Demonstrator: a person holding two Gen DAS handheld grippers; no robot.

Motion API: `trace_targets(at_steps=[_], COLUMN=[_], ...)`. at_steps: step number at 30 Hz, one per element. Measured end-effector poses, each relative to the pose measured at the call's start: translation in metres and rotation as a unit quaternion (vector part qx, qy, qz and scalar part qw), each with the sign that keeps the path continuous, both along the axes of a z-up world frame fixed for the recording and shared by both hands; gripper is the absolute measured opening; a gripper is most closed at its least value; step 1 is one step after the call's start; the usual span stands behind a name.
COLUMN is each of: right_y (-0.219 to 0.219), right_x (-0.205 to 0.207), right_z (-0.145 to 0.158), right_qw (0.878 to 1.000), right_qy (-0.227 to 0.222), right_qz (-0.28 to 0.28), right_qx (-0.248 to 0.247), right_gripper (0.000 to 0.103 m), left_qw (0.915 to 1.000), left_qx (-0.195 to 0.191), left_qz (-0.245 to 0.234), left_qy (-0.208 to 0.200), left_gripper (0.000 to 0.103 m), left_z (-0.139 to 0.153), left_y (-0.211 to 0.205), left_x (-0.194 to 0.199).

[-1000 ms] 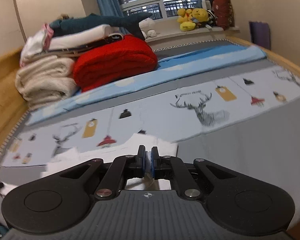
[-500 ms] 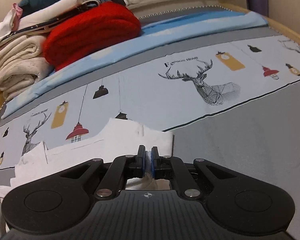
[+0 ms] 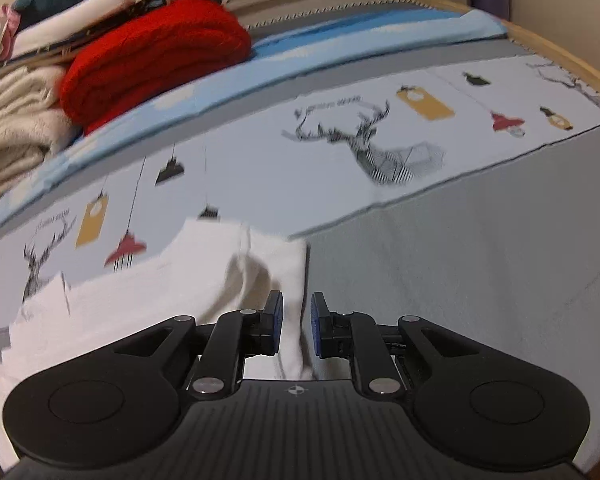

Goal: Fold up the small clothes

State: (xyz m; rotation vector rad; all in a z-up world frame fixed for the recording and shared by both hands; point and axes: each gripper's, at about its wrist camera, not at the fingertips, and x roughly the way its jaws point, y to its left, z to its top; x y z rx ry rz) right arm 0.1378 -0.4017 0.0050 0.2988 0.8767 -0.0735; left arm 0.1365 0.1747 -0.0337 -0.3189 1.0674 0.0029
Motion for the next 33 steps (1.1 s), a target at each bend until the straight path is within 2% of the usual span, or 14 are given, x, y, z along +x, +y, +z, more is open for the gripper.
trace_targets(at_steps=[9,14,15,18,20,22,24,27,33], right_y=[0.014,0.023,0.026,0.030,0.031,0.034,0.040,0.044,0.037], right_x=[-0.001,0.015,0.019,0.025,0.034,0.040,0.049,0.064,0.090], right_z=[-0.010,-0.012,-0.014,-0.024,-0.033,-0.032,-0.035,-0.042,-0.046], right_qw=[0.999,0.997,0.997,0.996,0.994,0.996,0.995,0.993,0.996], right_qy=[0.030,0.043,0.045,0.045,0.074,0.054,0.052,0.058,0.047], right_qz=[0.028,0.048,0.052,0.055,0.047,0.052,0.065,0.074,0.067], right_qx=[-0.017,-0.036,-0.043,-0.055,-0.059,-0.044,-0.056,-0.067,-0.035], right_gripper=[0.018,0.019,0.022,0.027,0.027,0.031,0.035,0.035,0.035], left_qw=[0.9997,0.9983,0.9982,0.9984,0.9983,0.9982,0.9982,0.9984,0.9985], left_qx=[0.006,0.031,0.031,0.020,0.016,0.012,0.004,-0.012,-0.024], left_qz=[0.008,0.000,0.003,0.014,0.021,0.026,0.032,0.038,0.038], left_qy=[0.022,0.049,0.051,0.050,0.052,0.053,0.050,0.041,0.032], left_gripper=[0.029,0.029,0.029,0.030,0.030,0.030,0.030,0.030,0.029], left_z=[-0.011,-0.023,-0.024,-0.026,-0.028,-0.029,-0.030,-0.031,-0.032], left_y=[-0.011,-0.024,-0.025,-0.026,-0.027,-0.028,-0.028,-0.027,-0.022], left_x=[0.011,0.027,0.031,0.039,0.046,0.053,0.061,0.072,0.091])
